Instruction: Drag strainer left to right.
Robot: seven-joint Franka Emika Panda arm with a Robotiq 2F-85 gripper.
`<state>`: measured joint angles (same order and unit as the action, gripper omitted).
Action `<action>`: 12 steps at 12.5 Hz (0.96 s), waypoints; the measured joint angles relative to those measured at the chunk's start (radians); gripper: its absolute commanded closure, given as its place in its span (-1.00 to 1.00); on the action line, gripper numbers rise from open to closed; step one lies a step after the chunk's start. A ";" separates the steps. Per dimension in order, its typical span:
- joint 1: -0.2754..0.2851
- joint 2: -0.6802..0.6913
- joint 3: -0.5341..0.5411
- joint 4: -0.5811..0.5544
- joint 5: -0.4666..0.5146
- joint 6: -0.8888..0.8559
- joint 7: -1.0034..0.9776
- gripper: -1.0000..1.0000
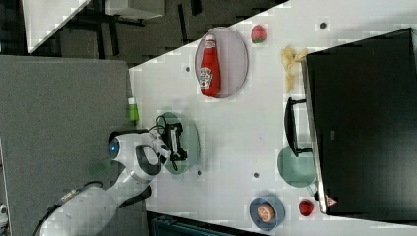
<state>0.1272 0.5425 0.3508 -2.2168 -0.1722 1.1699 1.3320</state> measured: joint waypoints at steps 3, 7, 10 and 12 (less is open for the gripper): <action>-0.045 -0.034 0.005 -0.037 0.005 -0.003 0.003 -1.00; -0.088 -0.038 -0.006 -0.082 0.006 0.004 -0.014 -1.00; -0.140 -0.066 -0.027 -0.125 0.006 -0.025 -0.053 -1.00; -0.175 -0.097 -0.051 -0.148 -0.004 -0.024 -0.104 -1.00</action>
<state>-0.0480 0.4451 0.3003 -2.3652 -0.1763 1.1455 1.2275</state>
